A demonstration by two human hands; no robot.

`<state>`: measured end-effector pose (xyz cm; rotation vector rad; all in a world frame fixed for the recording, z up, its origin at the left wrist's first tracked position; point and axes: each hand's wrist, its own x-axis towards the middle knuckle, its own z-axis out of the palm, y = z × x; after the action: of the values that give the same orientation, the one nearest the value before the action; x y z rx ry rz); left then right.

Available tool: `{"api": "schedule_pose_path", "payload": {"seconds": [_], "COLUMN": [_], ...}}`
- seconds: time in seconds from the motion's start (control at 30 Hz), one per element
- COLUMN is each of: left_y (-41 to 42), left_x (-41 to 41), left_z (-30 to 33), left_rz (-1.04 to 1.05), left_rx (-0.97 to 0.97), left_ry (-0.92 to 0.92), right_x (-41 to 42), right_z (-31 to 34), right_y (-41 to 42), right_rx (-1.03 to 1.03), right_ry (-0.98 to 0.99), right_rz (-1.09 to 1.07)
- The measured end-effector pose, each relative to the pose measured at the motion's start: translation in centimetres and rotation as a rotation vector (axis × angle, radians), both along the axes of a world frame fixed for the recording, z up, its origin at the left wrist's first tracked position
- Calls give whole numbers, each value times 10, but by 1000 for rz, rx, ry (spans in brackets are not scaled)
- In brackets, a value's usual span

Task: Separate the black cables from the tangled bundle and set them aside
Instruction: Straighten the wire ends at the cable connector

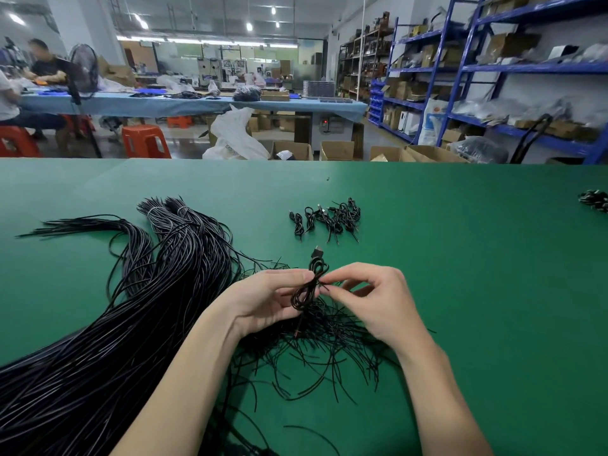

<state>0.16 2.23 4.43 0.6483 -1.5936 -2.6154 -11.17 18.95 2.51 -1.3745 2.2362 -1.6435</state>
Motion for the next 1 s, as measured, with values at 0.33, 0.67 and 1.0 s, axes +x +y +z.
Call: {"api": "schedule_pose_path", "payload": {"seconds": [0.33,0.67,1.0], "left_y": [-2,3,-1], "left_x": [3,1,-2], "left_z": [3,6,-4], "left_rz": [-111,123,179], "left_rx": [-134,-587,-270], "left_ry": [50,349,187], "right_x": [1,13,11], "right_z": [11,9,2], "right_y": [4,-9,-17], "right_rx": [16,-157,-69], "right_ry": [80,-952,-426], "right_rz": [41,179,-31]}}
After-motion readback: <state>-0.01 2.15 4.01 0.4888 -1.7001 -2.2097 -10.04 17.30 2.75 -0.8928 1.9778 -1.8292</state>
